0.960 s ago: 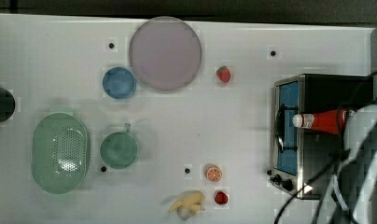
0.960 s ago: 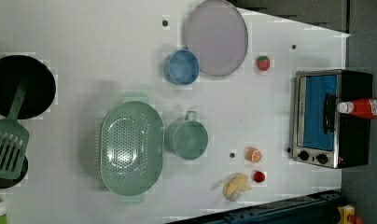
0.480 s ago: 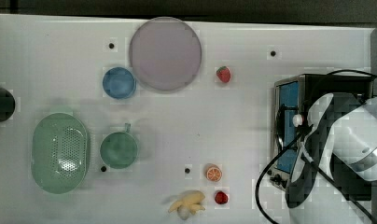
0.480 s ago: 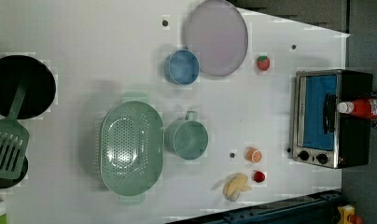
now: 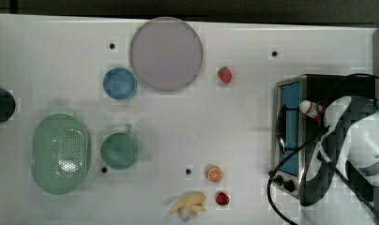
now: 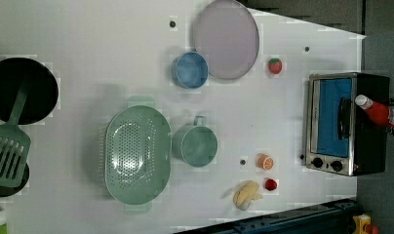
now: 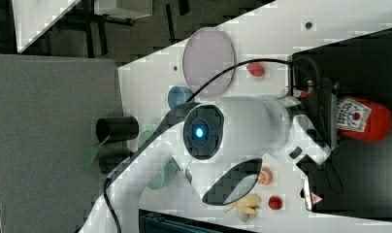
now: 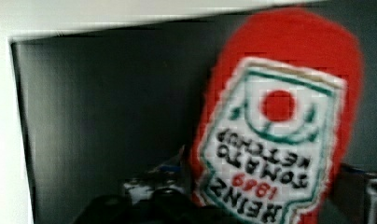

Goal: Pick Ketchup from oven and place it on table.

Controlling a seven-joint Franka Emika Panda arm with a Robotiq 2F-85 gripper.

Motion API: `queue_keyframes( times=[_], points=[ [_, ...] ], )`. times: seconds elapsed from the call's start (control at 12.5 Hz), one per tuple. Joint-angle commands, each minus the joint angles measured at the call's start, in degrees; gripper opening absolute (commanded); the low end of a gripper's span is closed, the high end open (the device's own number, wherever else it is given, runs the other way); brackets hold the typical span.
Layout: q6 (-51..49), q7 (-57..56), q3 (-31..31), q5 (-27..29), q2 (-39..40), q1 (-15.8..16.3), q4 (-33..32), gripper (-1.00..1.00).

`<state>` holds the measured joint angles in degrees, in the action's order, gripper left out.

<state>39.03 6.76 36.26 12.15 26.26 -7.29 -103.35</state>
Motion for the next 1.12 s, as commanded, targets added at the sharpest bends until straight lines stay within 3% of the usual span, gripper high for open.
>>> queue_keyframes(
  times=[0.08,0.56,0.8,1.12],
  points=[
    [0.0,0.2,-0.8,0.2,-1.8,0.0,1.2,0.27],
    [-11.9,0.2,-0.9,-1.1,-8.7,1.7,8.2,0.27],
    [-19.2,-0.7,-2.2,-9.6,-12.6,4.6,11.9,0.27],
    [-28.0,-1.1,-9.4,-10.5,-18.5,9.7,13.3,0.27]
  ],
)
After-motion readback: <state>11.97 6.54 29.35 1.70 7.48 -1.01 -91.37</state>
